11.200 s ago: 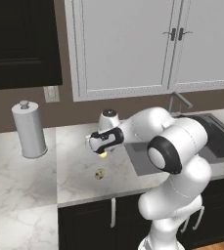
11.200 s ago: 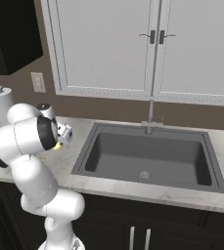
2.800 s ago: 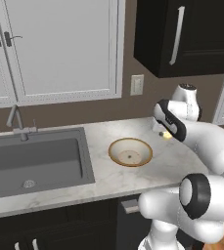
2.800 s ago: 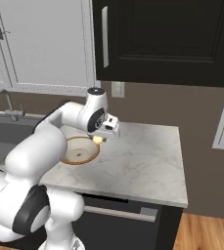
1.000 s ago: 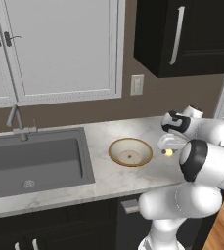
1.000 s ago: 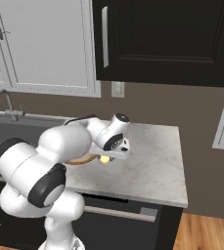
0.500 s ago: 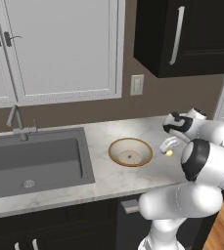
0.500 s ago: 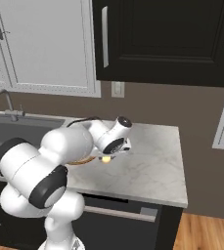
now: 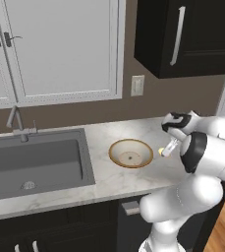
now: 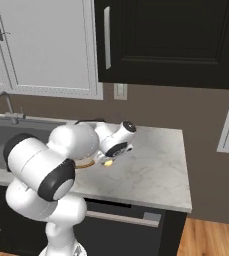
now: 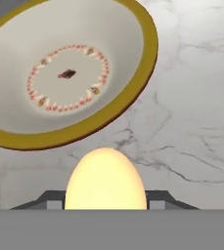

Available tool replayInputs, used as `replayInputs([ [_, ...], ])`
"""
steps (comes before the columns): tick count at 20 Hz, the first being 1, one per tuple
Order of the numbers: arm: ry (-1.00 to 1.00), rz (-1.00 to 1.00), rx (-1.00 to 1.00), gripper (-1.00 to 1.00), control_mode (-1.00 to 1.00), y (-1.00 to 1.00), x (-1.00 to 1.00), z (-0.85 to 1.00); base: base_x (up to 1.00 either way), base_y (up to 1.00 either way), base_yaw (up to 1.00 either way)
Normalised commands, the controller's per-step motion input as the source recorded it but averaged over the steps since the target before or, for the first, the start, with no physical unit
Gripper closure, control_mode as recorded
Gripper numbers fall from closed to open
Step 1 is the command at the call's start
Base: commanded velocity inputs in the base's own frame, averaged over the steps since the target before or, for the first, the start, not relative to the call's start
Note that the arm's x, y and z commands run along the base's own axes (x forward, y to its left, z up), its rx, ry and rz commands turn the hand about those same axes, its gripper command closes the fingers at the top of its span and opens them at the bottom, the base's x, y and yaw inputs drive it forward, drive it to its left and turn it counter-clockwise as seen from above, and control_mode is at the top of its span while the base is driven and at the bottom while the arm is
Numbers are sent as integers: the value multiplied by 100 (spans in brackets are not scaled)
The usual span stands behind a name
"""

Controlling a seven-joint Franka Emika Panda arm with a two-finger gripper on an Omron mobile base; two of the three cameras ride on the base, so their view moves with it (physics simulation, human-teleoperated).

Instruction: Gather the eggs and milk located in the vicinity of the sink area and place them right next to the bowl.

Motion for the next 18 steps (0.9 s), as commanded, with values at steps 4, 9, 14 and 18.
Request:
replayInputs([
  [4,1,12,0,100,-100,0,10,-4,0,0,0],
  [9,8,14,0,100,-100,0,23,-22,0,0,0],
  [14,6,15,0,100,-100,0,21,-17,0,0,0],
  [18,1,18,0,100,-100,0,20,-6,0,0,0],
])
